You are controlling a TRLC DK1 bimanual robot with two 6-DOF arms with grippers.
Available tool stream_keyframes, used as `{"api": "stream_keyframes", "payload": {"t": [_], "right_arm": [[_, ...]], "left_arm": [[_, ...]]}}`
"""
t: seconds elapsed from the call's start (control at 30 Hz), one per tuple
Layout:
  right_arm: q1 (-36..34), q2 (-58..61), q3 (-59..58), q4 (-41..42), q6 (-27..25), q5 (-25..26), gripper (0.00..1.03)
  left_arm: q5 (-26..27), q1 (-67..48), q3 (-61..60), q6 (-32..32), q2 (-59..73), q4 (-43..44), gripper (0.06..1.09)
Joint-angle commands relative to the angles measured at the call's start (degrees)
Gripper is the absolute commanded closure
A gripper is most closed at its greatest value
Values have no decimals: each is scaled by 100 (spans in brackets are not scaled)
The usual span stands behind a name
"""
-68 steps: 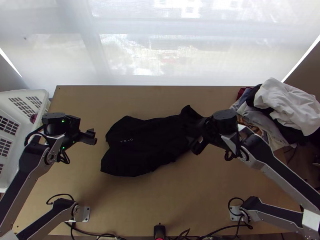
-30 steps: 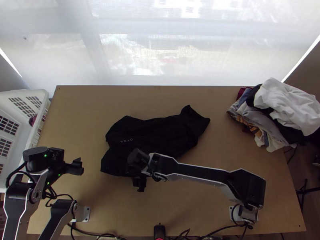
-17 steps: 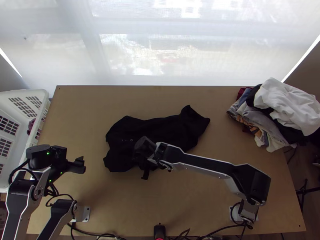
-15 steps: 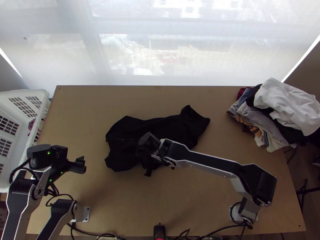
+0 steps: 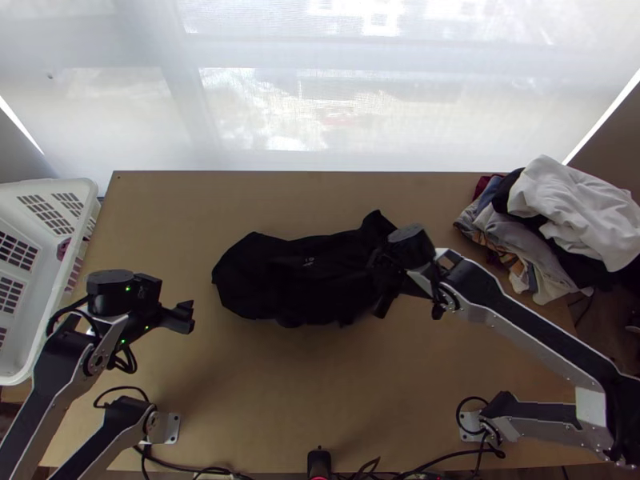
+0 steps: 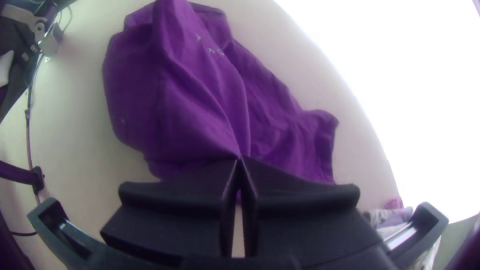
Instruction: Fold the t-shirt
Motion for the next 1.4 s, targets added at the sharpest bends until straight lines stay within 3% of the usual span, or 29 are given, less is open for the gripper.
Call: {"api": "stream_keyframes", "payload": {"t": [0.0,0.33,0.53,0.63,0.8,1.1,1.27,1.37], "right_arm": [[-1066,-1157,-599,-445,-225,-1,100],[-2032,-1939,-836,-797,-462,-1,100],[-2076,-2089,-845,-894,-462,-1,100],[-2076,-2115,-827,-894,-462,-1,100],[-2068,-2133,-810,-902,-480,-1,100],[-2050,-2089,-775,-885,-506,8,100],[-2059,-2080,-757,-867,-550,8,100],[-2059,-2080,-757,-841,-559,8,100]], "left_arm": [[-21,-588,40,-146,754,558,12],[-347,-816,-136,65,2239,1876,12],[-795,-1300,-180,13,3259,2491,13],[-812,-1414,-110,-102,3619,2614,20],[-804,-1695,22,-313,3918,2614,20],[-13,-1818,40,-295,4208,2465,72],[102,-1783,93,-233,4102,2482,105],[128,-1757,189,-225,4050,2377,105]]}}
